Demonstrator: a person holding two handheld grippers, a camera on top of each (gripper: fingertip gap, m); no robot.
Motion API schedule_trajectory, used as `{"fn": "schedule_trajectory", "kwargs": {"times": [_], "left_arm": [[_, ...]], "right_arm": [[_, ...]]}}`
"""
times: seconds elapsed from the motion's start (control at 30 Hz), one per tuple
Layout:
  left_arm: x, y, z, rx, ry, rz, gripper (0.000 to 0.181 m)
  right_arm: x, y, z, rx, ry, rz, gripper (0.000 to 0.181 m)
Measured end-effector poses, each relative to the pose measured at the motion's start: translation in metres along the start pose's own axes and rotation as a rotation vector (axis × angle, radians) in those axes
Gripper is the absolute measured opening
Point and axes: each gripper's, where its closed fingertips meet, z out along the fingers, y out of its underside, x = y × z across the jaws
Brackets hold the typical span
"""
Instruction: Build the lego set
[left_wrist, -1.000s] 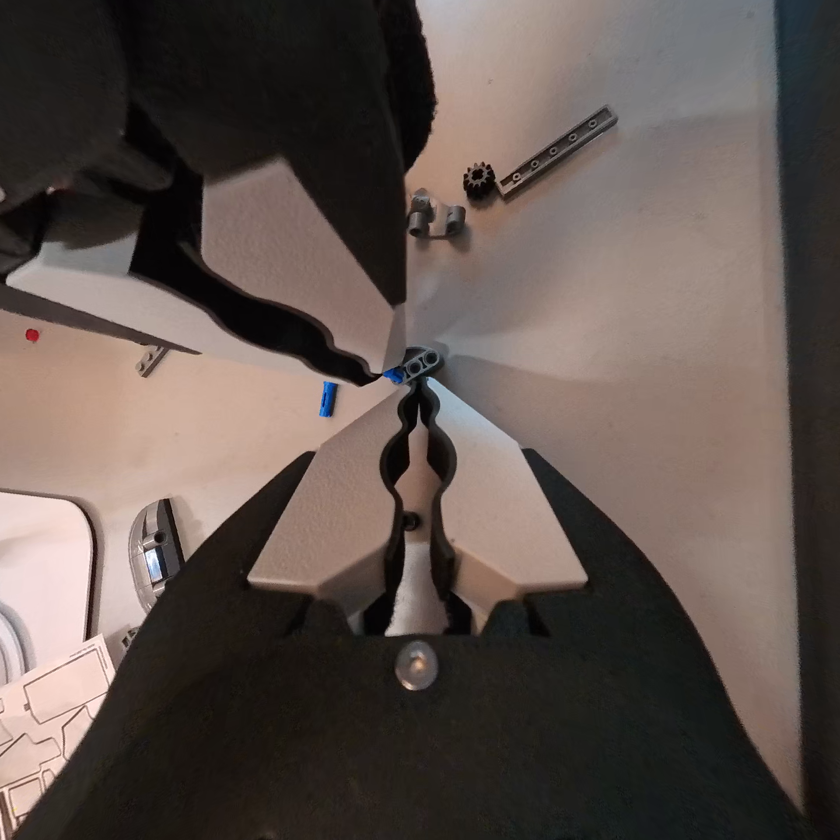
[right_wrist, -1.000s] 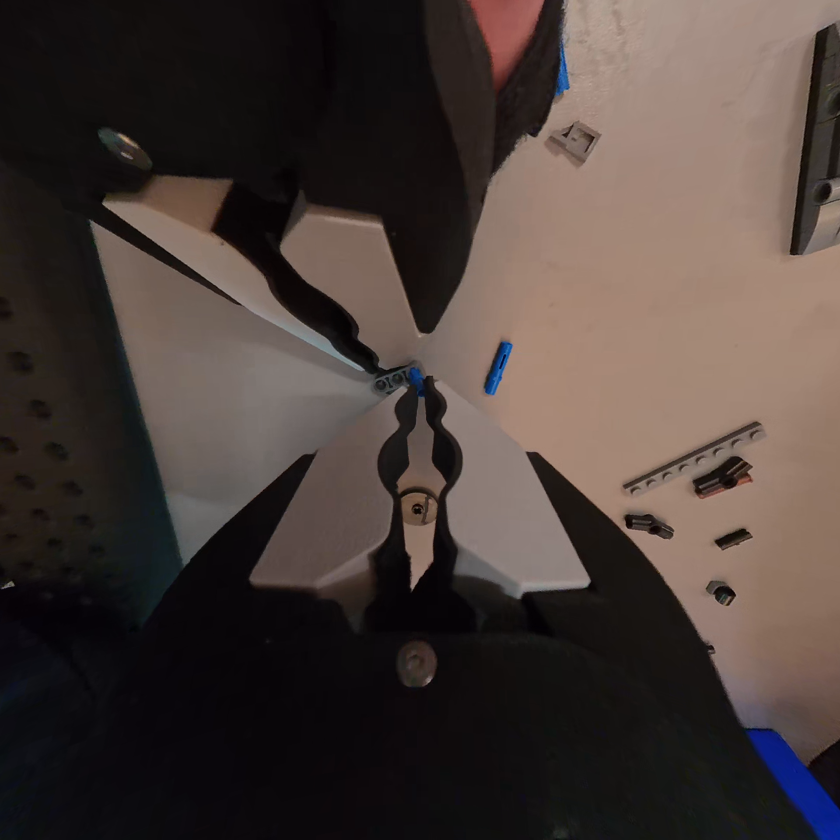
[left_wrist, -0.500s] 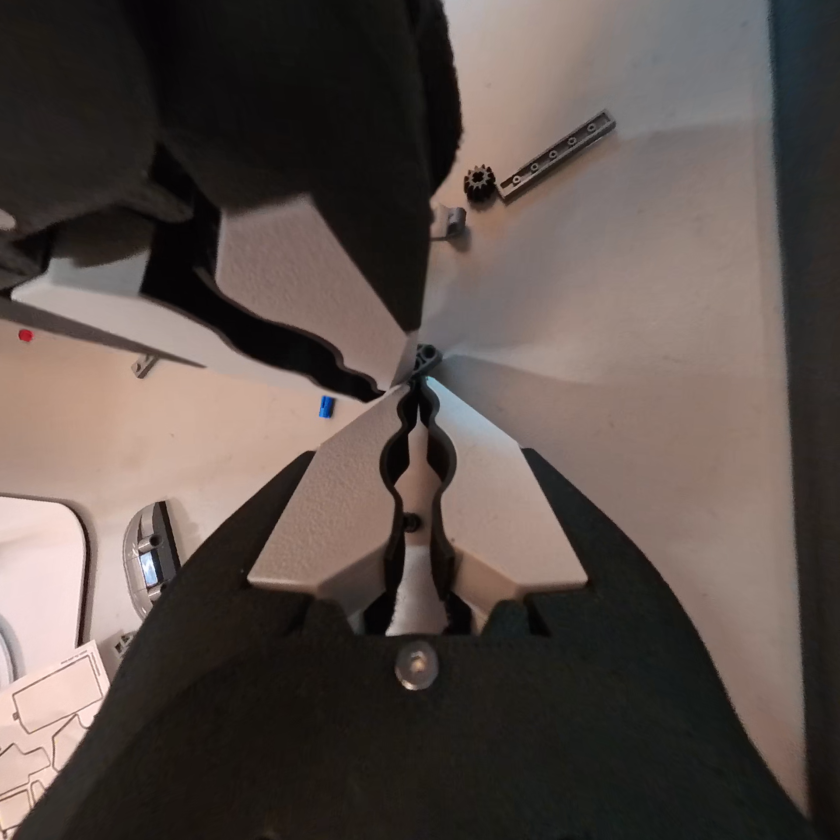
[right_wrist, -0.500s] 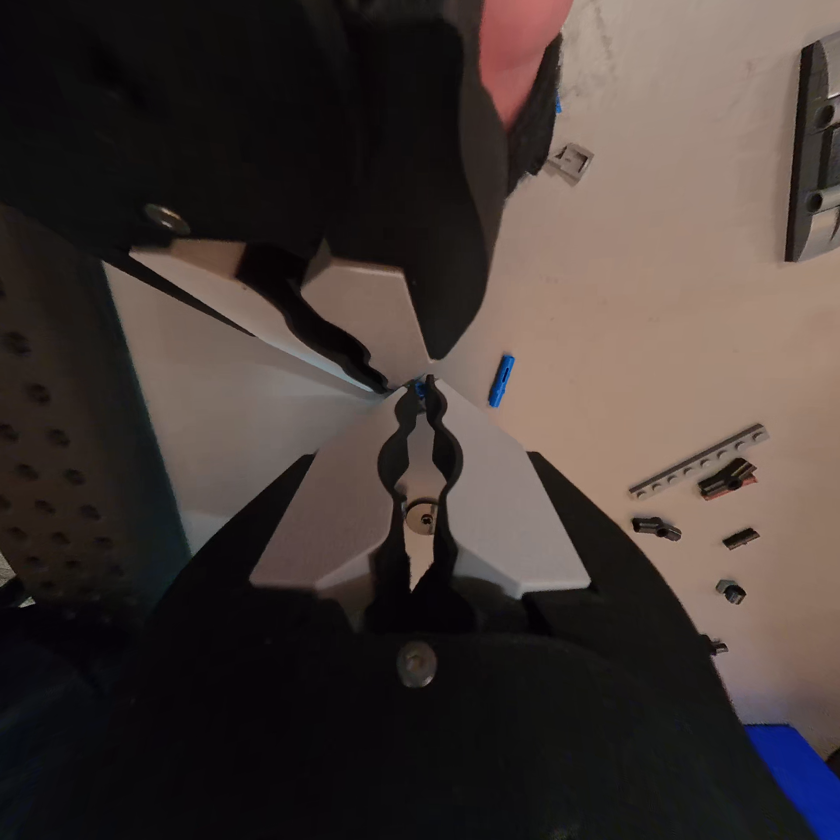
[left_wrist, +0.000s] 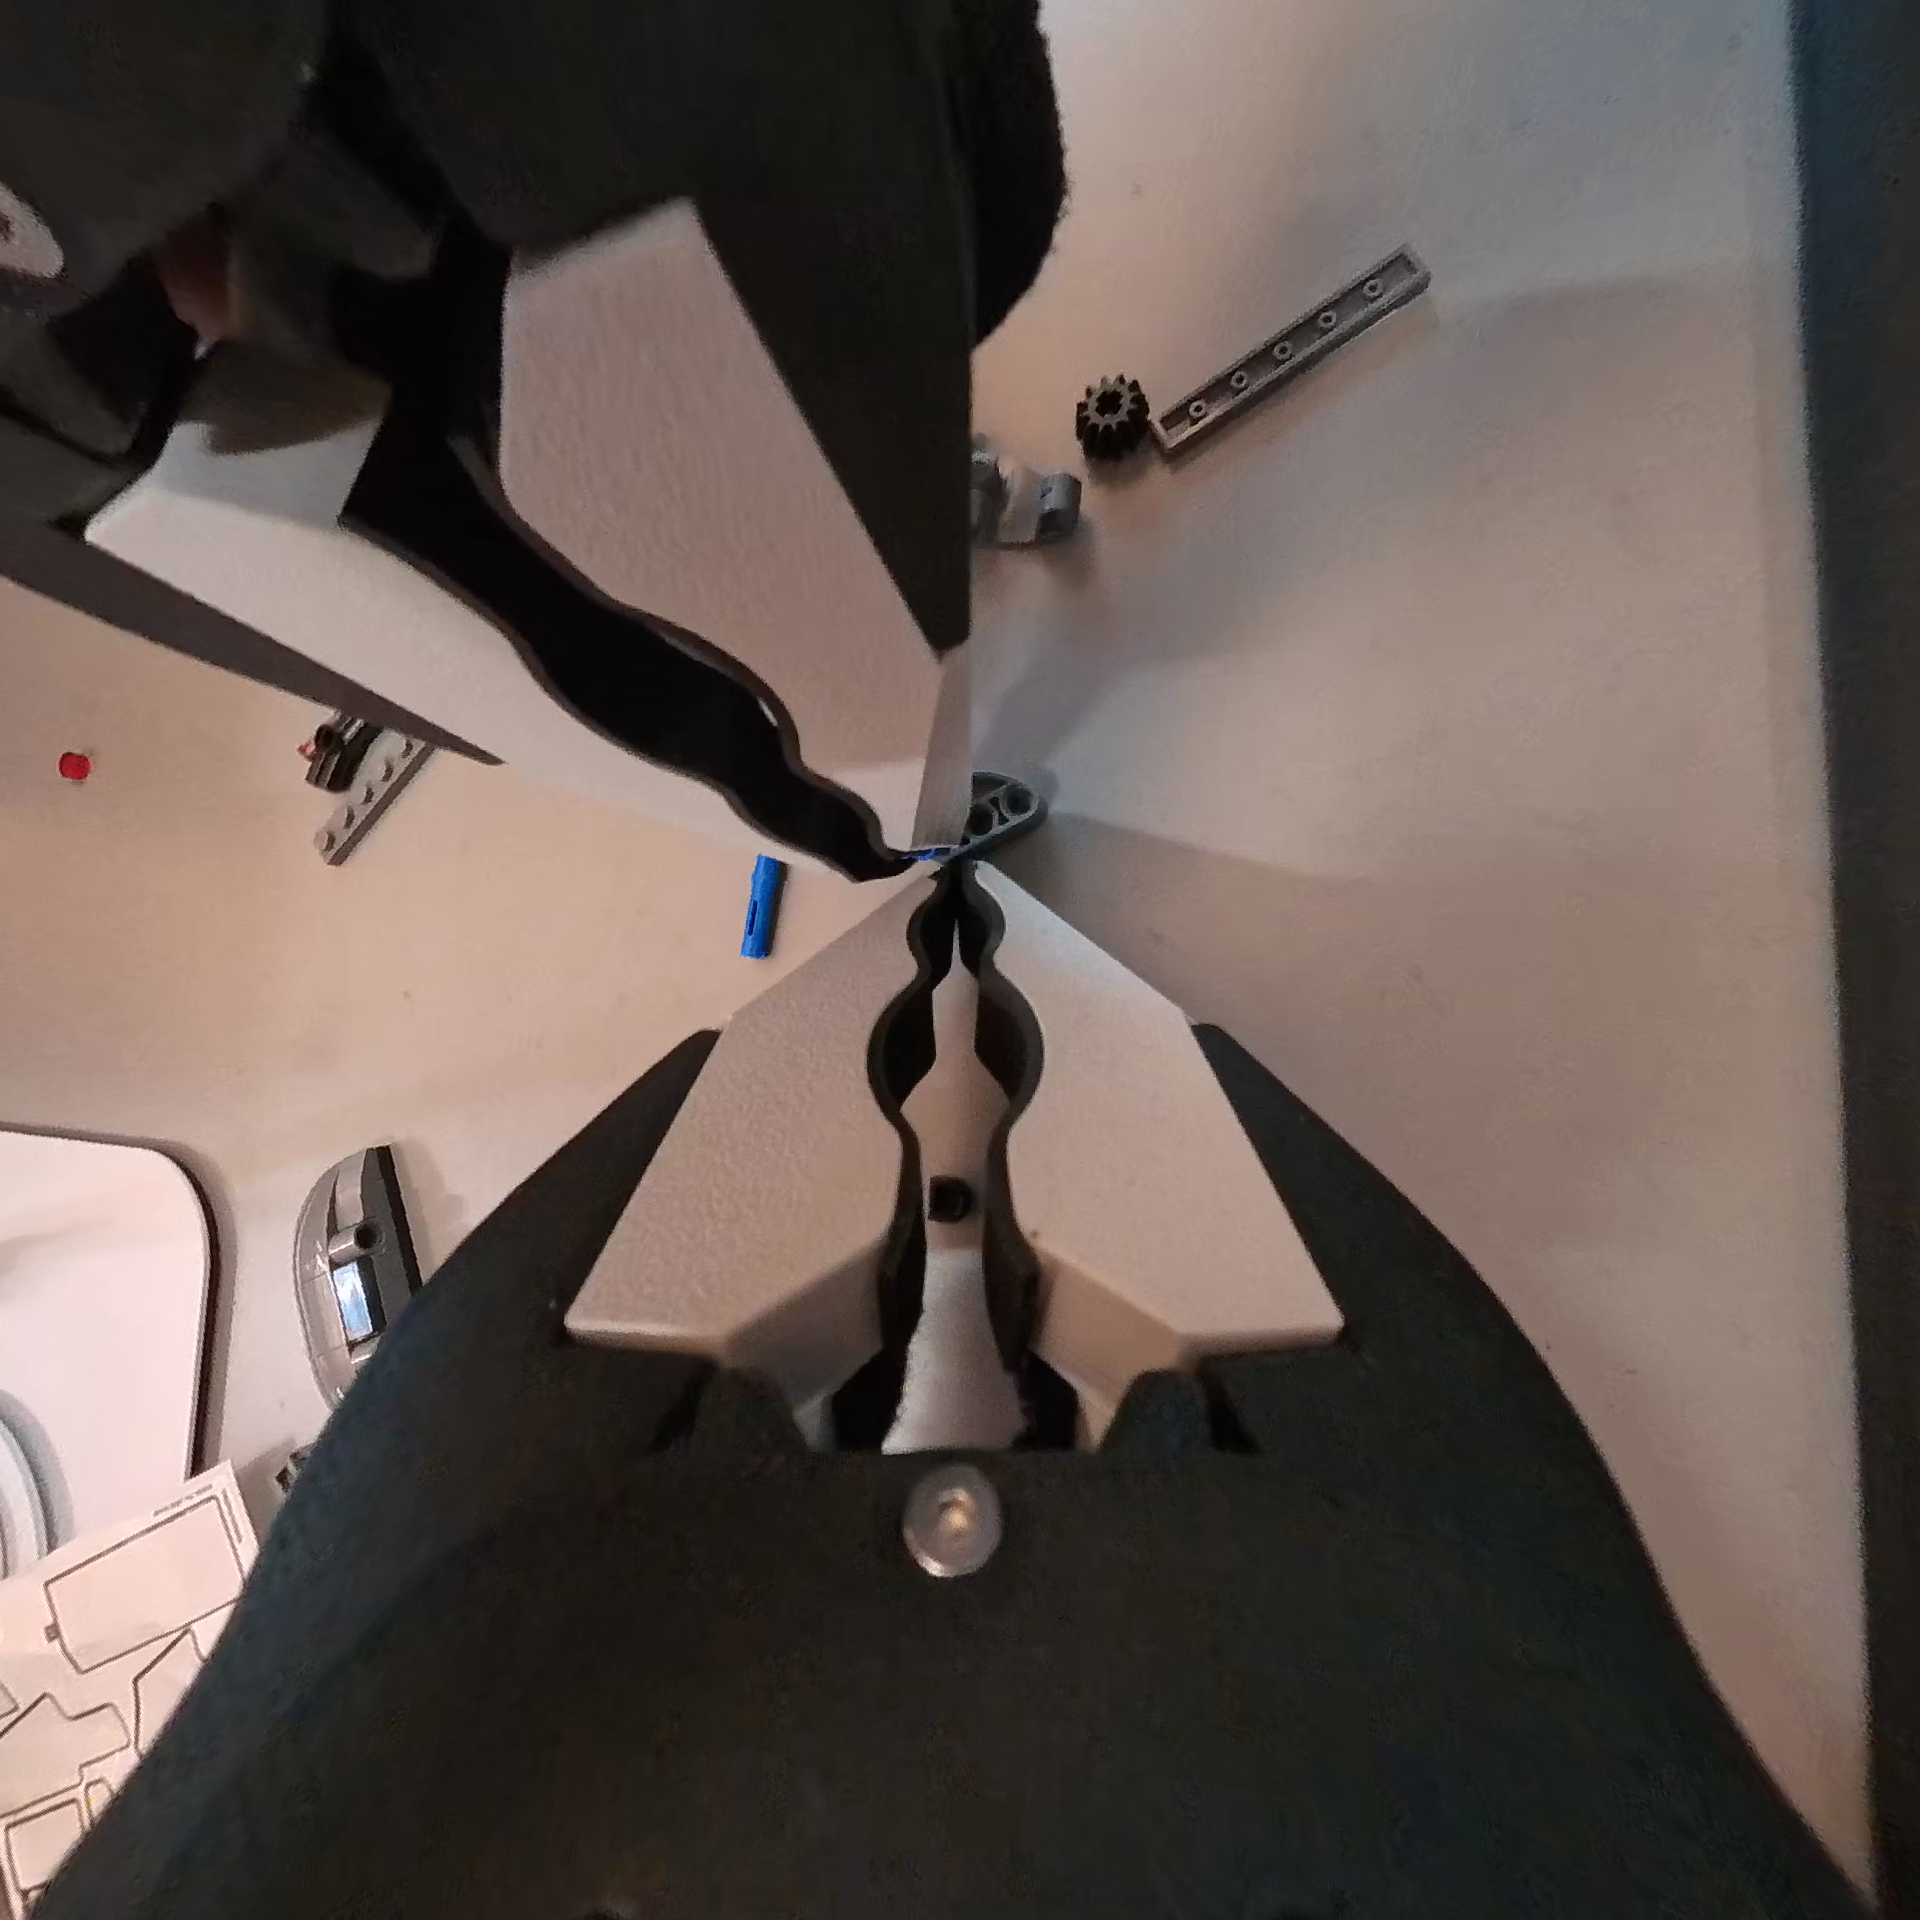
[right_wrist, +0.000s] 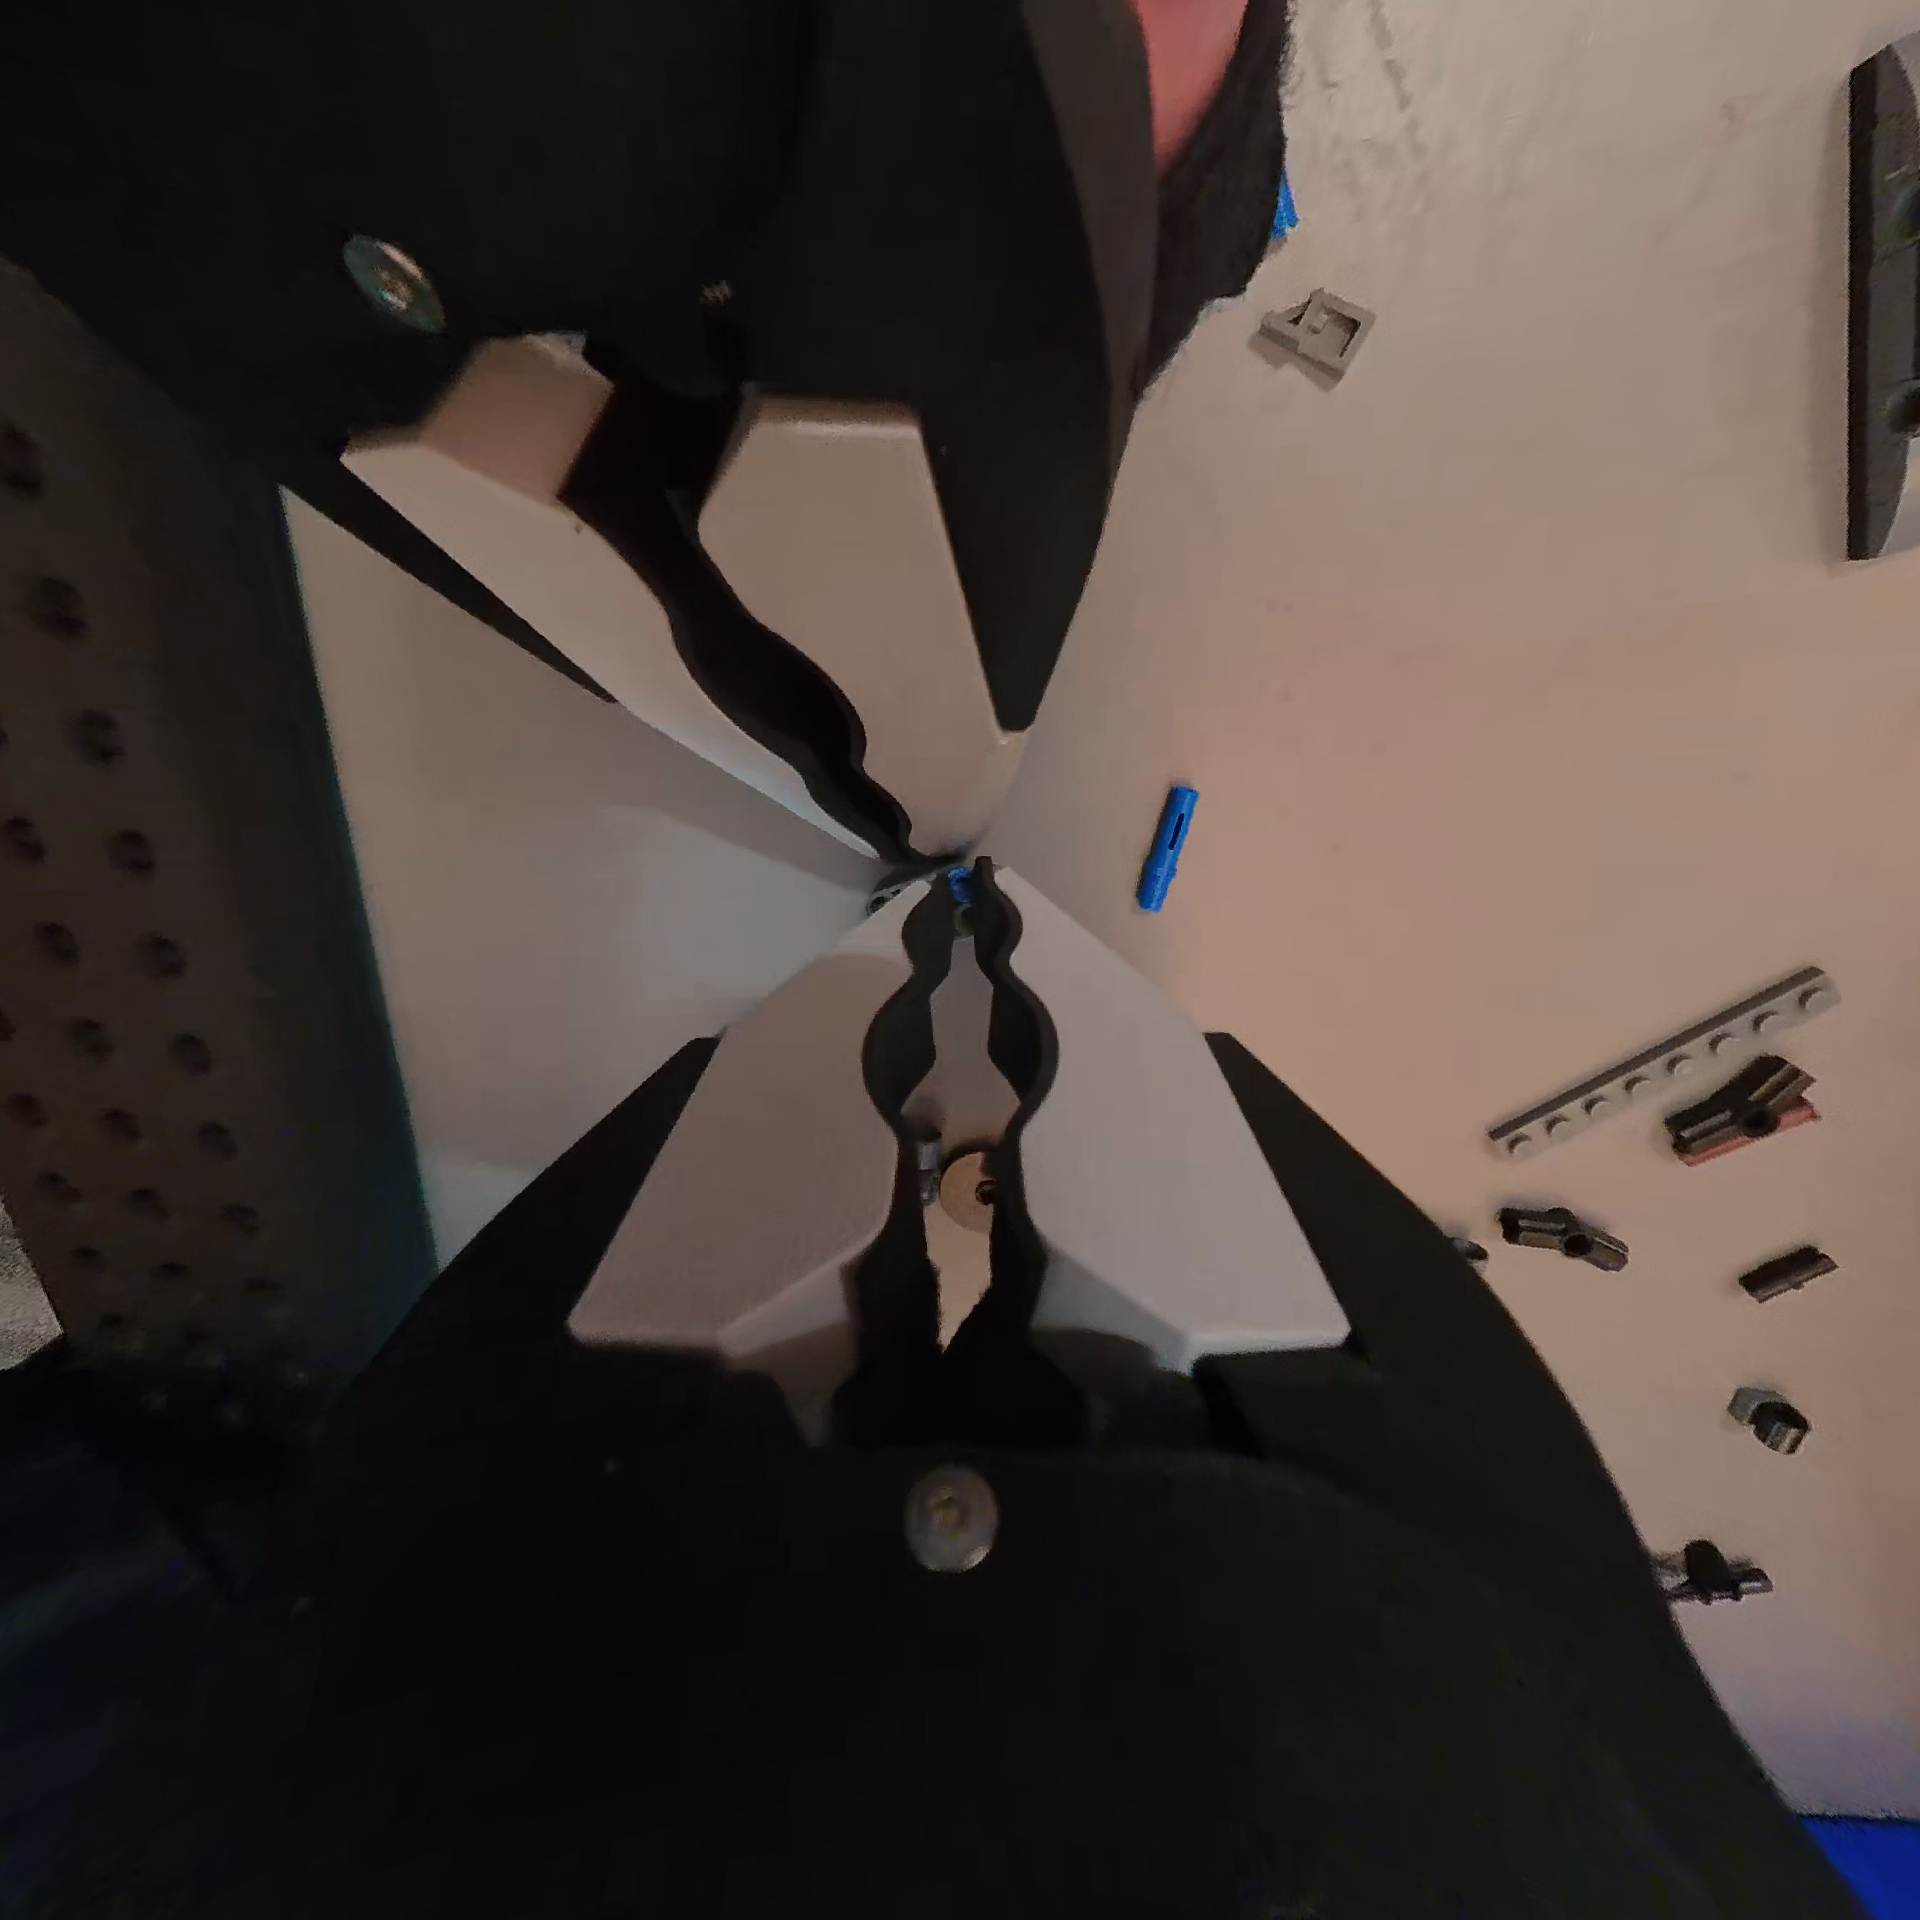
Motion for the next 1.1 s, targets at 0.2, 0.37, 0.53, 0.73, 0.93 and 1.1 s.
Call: {"fn": "schedule_trajectory", "kwargs": {"times": [0.2, 0.37, 0.53, 0.73, 0.93, 1.1], "left_arm": [[-0.0001, 0.0, 0.0, 0.0, 0.0, 0.002, 0.0], [-0.0003, -0.0001, 0.0001, 0.007, 0.011, -0.008, 0.0], [-0.0003, -0.0001, 0.0001, 0.004, 0.009, -0.005, 0.0], [-0.0004, -0.0001, 0.0002, 0.008, 0.011, -0.012, 0.0], [-0.0002, -0.0004, 0.0003, 0.017, 0.026, -0.025, 0.0], [-0.0001, -0.0005, 0.0004, 0.019, 0.031, -0.028, 0.0]], "right_arm": [[0.0002, 0.0036, 0.0002, 0.028, -0.027, 0.017, 0.002], [0.0004, 0.0044, 0.0004, 0.048, -0.042, 0.019, 0.002], [0.0005, 0.0044, 0.0006, 0.019, -0.024, 0.018, 0.002], [0.0007, 0.0043, 0.0008, -0.008, -0.004, 0.012, 0.002], [0.0009, 0.0035, 0.001, -0.027, 0.003, 0.018, 0.002], [0.001, 0.0024, 0.0014, -0.068, 0.032, 0.011, 0.001]]}}
